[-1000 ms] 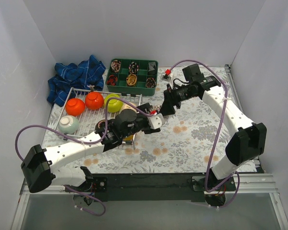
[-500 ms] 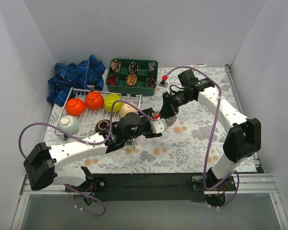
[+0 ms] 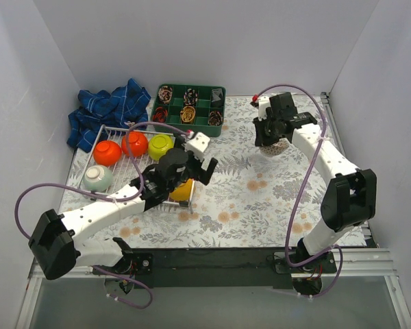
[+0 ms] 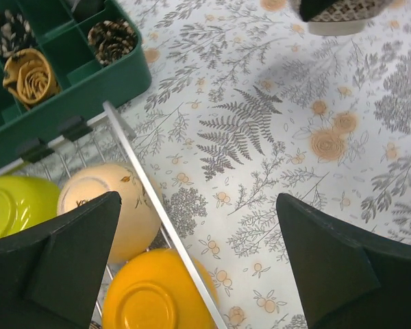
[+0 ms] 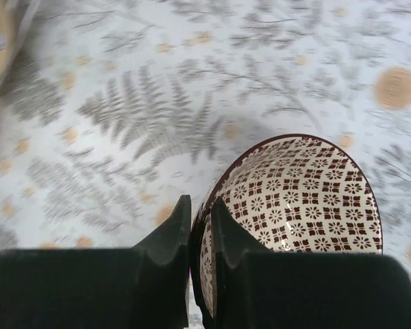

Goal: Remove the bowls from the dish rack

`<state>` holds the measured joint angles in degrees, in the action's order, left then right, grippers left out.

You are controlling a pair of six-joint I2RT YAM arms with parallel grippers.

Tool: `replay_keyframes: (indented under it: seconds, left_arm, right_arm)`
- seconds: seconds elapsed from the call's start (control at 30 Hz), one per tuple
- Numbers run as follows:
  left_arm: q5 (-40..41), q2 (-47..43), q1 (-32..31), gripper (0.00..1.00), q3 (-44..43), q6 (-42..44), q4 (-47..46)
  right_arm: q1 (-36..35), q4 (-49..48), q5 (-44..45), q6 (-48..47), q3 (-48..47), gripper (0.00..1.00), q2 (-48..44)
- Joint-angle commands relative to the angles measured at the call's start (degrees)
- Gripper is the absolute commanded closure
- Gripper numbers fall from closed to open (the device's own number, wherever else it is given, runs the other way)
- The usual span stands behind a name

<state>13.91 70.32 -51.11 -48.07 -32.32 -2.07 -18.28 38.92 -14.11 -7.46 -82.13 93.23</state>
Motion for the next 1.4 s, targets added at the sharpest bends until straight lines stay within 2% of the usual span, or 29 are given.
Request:
replay_keyframes:
  seconds: [0.0, 0.03, 0.13, 0.3, 0.43, 0.7, 0.73, 0.8, 0.83, 0.9, 0.93, 1.2, 1.37]
  left_arm:
    - [-2.04, -4.23, 6.1, 0.02, -4.13, -16.18, 8.03]
    - [-2.22, -4.67, 8.72, 0.02, -4.65, -19.85, 11.0]
    - [-2.13, -4.5, 12.86, 0.02, -7.9, -23.48, 16.8]
    - [-1.08, -5.2, 16.57, 0.02, -10.72, -26.3, 21.83]
    - [-1.16, -6.51, 20.08, 0.02, -9.76, -30.96, 25.35]
    - [0.32, -9.33, 21.84, 0.02, -6.77, -36.66, 29.57]
    - [0.41, -9.33, 21.93, 0.02, -6.33, -37.64, 29.92]
    - [0.06, -9.24, 21.93, 0.02, -5.89, -39.48, 30.54]
    - [0.06, -9.24, 21.93, 0.02, -5.72, -41.14, 31.15]
    - [0.15, -9.33, 21.93, 0.02, -5.36, -42.39, 32.12]
    - [0.24, -9.42, 21.93, 0.02, -5.36, -43.61, 32.65]
    - [-1.17, -8.89, 23.77, 0.02, -6.68, -45.73, 38.18]
    - [0.32, -8.98, 26.41, 0.02, -8.35, -46.96, 42.31]
  right_arm:
    - [1.4, -13.77, 24.19, 4.82, 0.13, 0.99, 1.51]
    - [2.19, -15.08, 25.09, 5.35, 0.04, 0.99, 2.47]
    - [5.79, -21.32, 25.8, 8.68, 0.65, 0.99, 6.08]
    - [7.12, -31.77, 33.88, 7.64, 1.97, 0.99, 12.05]
    - [7.47, -35.74, 37.92, 7.64, 1.79, 0.99, 17.06]
    - [7.56, -40.5, 40.92, 8.6, 4.78, 0.97, 20.41]
    - [7.56, -40.5, 40.39, 8.69, 4.96, 0.91, 20.93]
    - [7.56, -40.32, 39.86, 9.48, 5.4, 0.85, 21.11]
    - [7.47, -40.15, 39.34, 9.75, 5.57, 0.74, 21.11]
    - [7.47, -39.88, 38.9, 10.27, 6.19, 0.64, 20.68]
    - [7.56, -39.71, 38.89, 10.36, 6.45, 0.54, 20.07]
    - [5.11, -35.85, 37.05, 12.29, 9.96, 0.25, 10.49]
    - [0.89, -28.21, 35.91, 16.25, 12.51, 0.16, -0.14]
